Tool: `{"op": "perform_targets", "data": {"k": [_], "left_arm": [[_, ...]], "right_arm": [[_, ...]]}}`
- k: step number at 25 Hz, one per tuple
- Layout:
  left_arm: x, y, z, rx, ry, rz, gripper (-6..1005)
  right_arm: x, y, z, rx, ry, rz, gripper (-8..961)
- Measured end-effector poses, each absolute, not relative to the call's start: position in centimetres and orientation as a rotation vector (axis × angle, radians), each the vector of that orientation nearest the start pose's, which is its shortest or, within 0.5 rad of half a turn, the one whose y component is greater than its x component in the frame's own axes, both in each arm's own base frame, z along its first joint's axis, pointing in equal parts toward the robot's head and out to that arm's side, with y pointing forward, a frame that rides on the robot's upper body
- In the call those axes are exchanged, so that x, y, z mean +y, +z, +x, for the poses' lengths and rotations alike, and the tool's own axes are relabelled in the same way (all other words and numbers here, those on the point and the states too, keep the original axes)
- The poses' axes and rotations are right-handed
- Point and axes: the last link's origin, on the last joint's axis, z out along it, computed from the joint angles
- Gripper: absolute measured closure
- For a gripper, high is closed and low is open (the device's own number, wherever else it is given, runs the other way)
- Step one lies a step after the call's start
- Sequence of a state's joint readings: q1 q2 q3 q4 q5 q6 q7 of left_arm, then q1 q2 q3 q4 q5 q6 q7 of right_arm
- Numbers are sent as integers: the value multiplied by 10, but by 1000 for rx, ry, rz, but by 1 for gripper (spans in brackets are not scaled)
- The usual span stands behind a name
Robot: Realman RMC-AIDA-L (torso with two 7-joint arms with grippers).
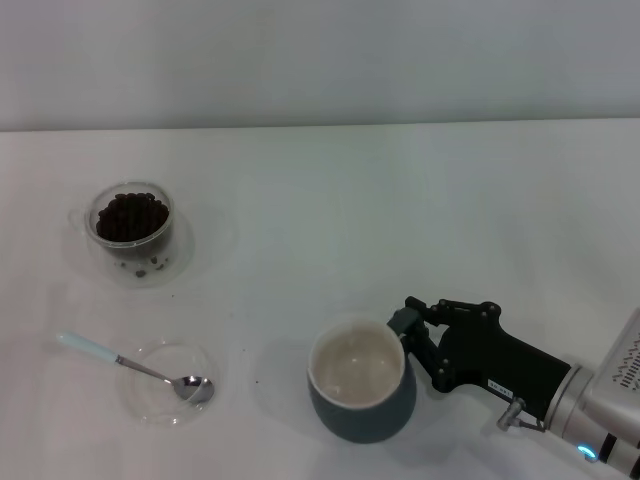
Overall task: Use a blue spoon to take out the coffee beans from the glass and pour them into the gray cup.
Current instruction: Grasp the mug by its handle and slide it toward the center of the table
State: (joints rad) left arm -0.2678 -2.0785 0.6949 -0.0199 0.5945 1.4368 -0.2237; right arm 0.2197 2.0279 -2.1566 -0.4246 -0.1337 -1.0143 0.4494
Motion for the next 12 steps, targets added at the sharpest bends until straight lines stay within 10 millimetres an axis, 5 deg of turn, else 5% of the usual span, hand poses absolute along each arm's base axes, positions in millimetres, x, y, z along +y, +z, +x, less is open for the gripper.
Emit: {"op": "perform_targets", "data": {"k": [12], "left_arm": [[246,39,-394,-542,-640,-1312,162]], "right_arm": [[256,-88,312,536,672,-2281,768]]}}
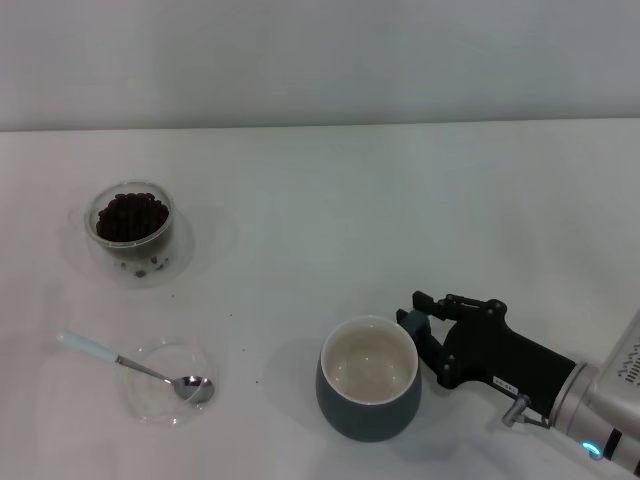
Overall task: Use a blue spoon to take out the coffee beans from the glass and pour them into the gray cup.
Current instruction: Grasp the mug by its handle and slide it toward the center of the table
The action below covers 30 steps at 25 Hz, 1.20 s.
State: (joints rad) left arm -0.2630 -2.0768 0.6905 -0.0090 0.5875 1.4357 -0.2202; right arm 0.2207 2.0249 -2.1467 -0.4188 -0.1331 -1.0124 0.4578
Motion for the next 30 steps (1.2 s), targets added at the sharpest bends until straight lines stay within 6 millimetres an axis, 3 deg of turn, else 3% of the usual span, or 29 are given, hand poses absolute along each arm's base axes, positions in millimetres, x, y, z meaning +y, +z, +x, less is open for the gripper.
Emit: {"op": "perform_targets", "data": {"k": [7,10,15,30], "left_arm": [[246,40,-395,-541,-637,-1311,161],[246,40,-395,-535,-629,-1312,161],[245,40,-395,-527,-617,-1314,161],[242,40,-397,-529,-608,-1312,160]], "right_arm": [[256,-86,318,559,656,-2263,695],[255,-85,321,571,646,-2257,478],[252,-83,326,581,638,-2253,242],[232,-71,343,611,677,-2253,245]]}}
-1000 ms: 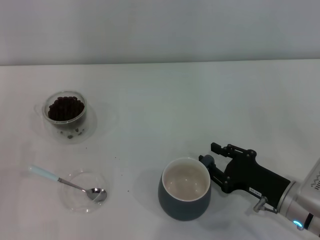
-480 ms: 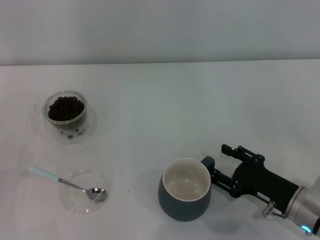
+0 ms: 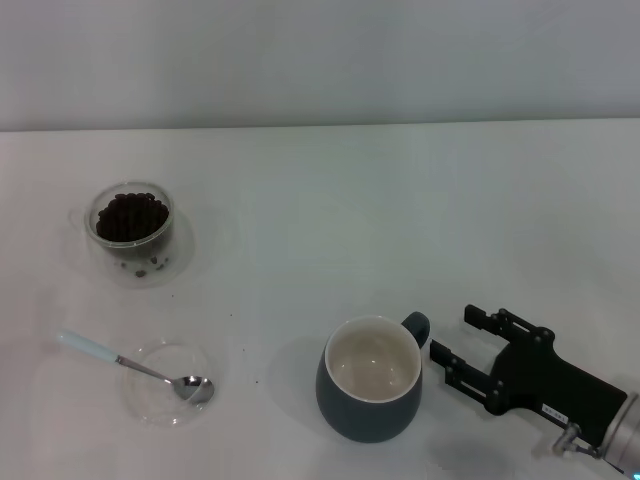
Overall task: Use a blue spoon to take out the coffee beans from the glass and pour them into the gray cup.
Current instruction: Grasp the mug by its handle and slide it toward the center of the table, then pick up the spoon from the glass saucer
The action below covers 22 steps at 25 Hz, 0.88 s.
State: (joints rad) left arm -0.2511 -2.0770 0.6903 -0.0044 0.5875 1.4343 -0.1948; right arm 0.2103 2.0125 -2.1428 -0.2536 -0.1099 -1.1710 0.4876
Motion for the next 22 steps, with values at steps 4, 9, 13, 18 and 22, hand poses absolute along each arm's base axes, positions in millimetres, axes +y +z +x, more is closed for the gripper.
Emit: {"op": "perform_targets", "data": {"k": [4,9,13,18,22], "left_arm": [[241,40,-398,-531,-607,-1310,159],[240,38,-398,-537,-606,-1315,159],[239,35,-397,-545,-608,-1318,159],[239,24,-392,-584,-646,-1328,158],[238,12,-383,-650,-732,-1325,158]], "right_arm": [[227,-66,348,618,685,-2240,246],[219,-48,361,631,708,-2168,246],[214,-22,371,612,750,-2056,247],[220,9,375,538,795,-1901,247],[231,32,377,476,804,-1836,248]]}}
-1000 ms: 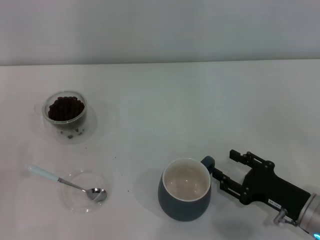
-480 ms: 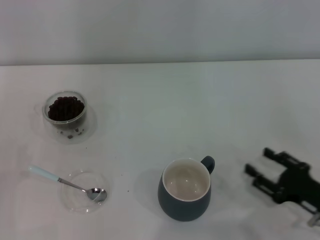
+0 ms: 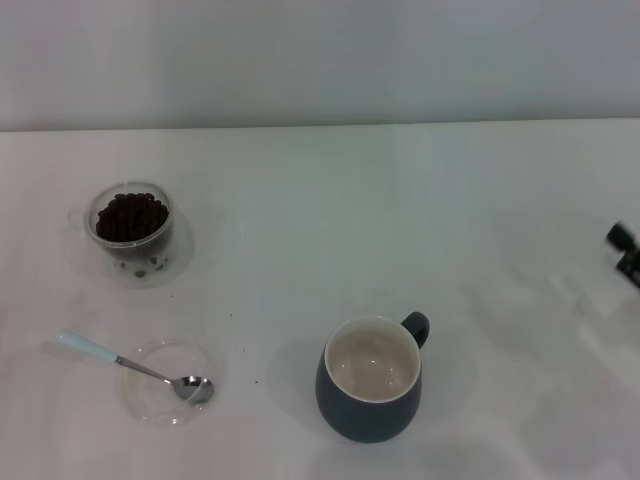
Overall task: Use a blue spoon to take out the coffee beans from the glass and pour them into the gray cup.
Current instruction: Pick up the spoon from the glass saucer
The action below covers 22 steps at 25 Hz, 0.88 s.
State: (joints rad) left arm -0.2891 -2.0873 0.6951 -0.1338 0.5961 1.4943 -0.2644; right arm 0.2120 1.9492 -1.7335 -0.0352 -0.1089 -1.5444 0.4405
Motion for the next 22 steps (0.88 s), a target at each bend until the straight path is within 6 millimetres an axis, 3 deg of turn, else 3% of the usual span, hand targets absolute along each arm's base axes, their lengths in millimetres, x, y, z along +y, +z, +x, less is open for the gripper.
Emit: {"op": "perform_targets", "data": {"k": [8,12,14,22], "left_arm": [[226,-2,-373,-1010,-1156,-1289,165],[223,-8,-369,-1102,-1238,-1298,165],[222,-19,-365,-1235,-1314,-1322,164],[213,-35,-365,-1467,-1372,-1291,165]], "right_arm": [[259,72,378,368,790,-1811,249],[269,82,374,331,789,-1817,249],[273,86,373,318,789,-1814,249],[282,96,368,272,805,-1798,249]]}}
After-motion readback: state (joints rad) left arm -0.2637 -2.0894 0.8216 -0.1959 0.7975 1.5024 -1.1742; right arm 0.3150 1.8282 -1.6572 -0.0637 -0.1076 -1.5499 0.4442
